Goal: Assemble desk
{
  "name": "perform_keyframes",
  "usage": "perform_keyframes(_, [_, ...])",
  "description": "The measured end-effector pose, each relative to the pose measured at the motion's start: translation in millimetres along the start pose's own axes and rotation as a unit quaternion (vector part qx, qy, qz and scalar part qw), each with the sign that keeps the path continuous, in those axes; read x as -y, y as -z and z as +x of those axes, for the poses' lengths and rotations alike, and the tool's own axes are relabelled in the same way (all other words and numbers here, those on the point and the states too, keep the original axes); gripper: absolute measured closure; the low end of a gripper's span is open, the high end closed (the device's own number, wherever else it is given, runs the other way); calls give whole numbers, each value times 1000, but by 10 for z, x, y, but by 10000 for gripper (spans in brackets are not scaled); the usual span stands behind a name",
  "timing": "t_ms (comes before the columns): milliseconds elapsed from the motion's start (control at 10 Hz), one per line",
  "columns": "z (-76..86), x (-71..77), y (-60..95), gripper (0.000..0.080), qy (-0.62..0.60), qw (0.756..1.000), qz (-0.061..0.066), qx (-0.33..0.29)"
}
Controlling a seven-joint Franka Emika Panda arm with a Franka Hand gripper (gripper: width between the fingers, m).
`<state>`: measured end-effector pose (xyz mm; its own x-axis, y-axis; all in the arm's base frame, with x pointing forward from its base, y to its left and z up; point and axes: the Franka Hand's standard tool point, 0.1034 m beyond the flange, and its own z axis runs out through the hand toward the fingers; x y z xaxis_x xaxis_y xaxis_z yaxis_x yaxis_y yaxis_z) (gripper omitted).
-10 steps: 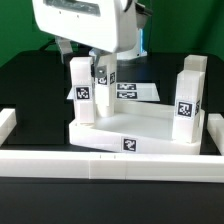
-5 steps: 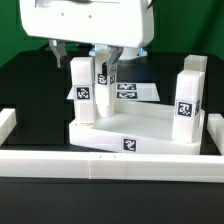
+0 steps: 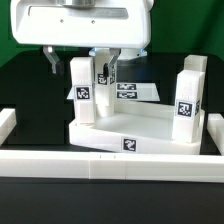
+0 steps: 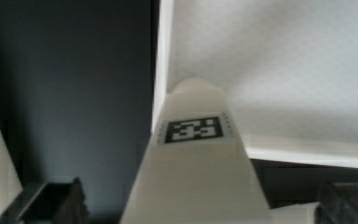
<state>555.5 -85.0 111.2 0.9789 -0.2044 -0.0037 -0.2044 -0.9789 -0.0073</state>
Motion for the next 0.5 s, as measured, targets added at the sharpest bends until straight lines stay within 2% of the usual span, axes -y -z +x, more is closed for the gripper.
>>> perform_keyframes(100, [-2, -2, -5, 299, 0, 1000, 0, 0])
perform_keyframes(200, [-3, -3, -8, 299, 0, 1000, 0, 1])
perform_keyframes(300, [-3, -3, -9, 479, 0, 1000, -1, 1])
perform_keyframes(400, [-4, -3, -12, 479, -3, 1000, -1, 1])
perform_keyframes(500, [-5, -4, -13, 511, -11, 1000, -1, 1])
